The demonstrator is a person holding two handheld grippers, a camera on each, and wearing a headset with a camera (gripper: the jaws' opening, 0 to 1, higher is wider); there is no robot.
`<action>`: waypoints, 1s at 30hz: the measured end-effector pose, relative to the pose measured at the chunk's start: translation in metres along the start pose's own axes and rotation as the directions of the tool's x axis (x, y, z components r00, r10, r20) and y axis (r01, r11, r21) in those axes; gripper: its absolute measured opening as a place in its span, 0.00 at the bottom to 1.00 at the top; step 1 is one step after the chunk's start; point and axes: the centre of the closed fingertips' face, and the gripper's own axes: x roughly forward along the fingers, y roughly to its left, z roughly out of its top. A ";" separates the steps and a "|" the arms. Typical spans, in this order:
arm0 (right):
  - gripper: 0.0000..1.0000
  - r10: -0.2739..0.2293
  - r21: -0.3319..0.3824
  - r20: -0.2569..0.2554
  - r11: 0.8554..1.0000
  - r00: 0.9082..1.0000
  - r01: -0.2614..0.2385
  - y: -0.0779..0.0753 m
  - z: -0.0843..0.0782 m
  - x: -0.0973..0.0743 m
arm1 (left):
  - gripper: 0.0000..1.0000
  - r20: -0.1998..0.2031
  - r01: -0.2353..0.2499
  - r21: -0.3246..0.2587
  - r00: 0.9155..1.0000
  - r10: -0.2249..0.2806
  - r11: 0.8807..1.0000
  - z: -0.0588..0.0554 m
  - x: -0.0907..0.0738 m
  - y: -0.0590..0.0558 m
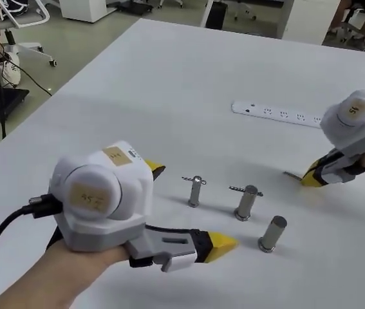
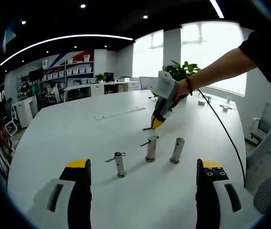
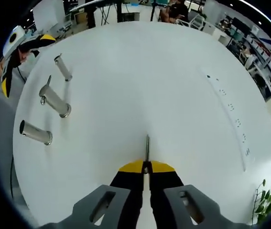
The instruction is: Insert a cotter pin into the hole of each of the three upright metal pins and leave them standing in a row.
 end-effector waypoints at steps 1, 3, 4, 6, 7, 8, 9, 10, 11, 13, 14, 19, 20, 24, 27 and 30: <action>0.00 -0.012 -0.018 -0.006 1.000 1.000 0.011 0.001 0.001 0.000 | 0.89 0.001 -0.002 0.002 1.000 0.002 1.000 0.000 0.000 0.001; 0.00 -0.018 -0.026 -0.004 1.000 1.000 0.017 0.004 0.002 0.000 | 0.88 0.003 -0.008 0.009 1.000 0.008 1.000 0.001 -0.001 0.002; 0.00 -0.020 -0.036 -0.002 0.999 1.000 0.020 0.005 0.002 -0.001 | 0.88 0.003 -0.009 0.008 1.000 0.009 1.000 0.001 -0.001 0.002; 0.00 -0.027 -0.035 0.002 0.999 1.000 0.027 0.004 0.002 -0.001 | 0.88 -0.003 -0.008 0.005 1.000 0.008 1.000 0.000 -0.001 0.002; 0.00 -0.031 -0.033 0.006 0.999 0.999 0.031 0.005 0.003 -0.001 | 0.88 -0.006 -0.010 0.006 1.000 0.010 1.000 -0.002 -0.001 0.003; 0.00 -0.034 -0.030 0.008 0.999 0.999 0.034 0.005 0.003 -0.001 | 0.88 -0.009 -0.011 0.006 1.000 0.011 1.000 -0.002 0.000 0.003; 0.00 -0.036 -0.027 0.011 0.999 0.999 0.037 0.006 0.004 -0.002 | 0.87 -0.017 -0.011 0.005 1.000 0.011 1.000 -0.004 0.000 0.003; 0.00 -0.041 -0.032 0.013 0.999 0.999 0.041 0.007 0.004 -0.002 | 0.87 -0.019 -0.011 0.007 1.000 0.011 1.000 -0.004 0.000 0.003; 0.00 -0.043 -0.034 0.015 0.998 0.999 0.044 0.008 0.004 -0.002 | 0.86 -0.019 -0.012 0.009 1.000 0.013 1.000 -0.004 -0.001 0.004; 0.00 -0.050 -0.037 0.020 0.998 0.999 0.050 0.008 0.006 -0.005 | 0.85 -0.023 -0.013 0.009 1.000 0.013 1.000 -0.005 -0.001 0.004; 0.00 -0.052 -0.038 0.024 0.998 0.998 0.053 0.008 0.006 -0.006 | 0.84 -0.025 -0.013 0.009 1.000 0.013 1.000 -0.006 -0.001 0.004; 0.00 -0.058 -0.042 0.059 0.997 0.997 0.061 0.014 0.012 -0.014 | 0.79 -0.037 -0.003 0.019 0.999 0.003 1.000 -0.009 -0.001 0.003; 0.00 -0.059 -0.043 0.075 0.997 0.995 0.062 0.016 0.015 -0.017 | 0.79 -0.039 -0.001 0.023 0.999 0.002 1.000 -0.010 -0.001 0.002; 0.00 -0.051 -0.069 0.135 0.996 0.990 0.061 0.028 0.026 -0.027 | 0.77 -0.043 0.016 0.027 0.999 -0.015 1.000 -0.011 0.000 -0.003; 0.00 -0.045 -0.090 0.173 0.994 0.984 0.061 0.039 0.035 -0.037 | 0.76 -0.046 0.023 0.031 0.999 -0.022 0.999 -0.012 0.000 -0.006; 0.00 -0.036 -0.113 0.204 0.992 0.978 0.060 0.049 0.043 -0.045 | 0.75 -0.045 0.032 0.032 0.998 -0.031 0.999 -0.011 0.000 -0.009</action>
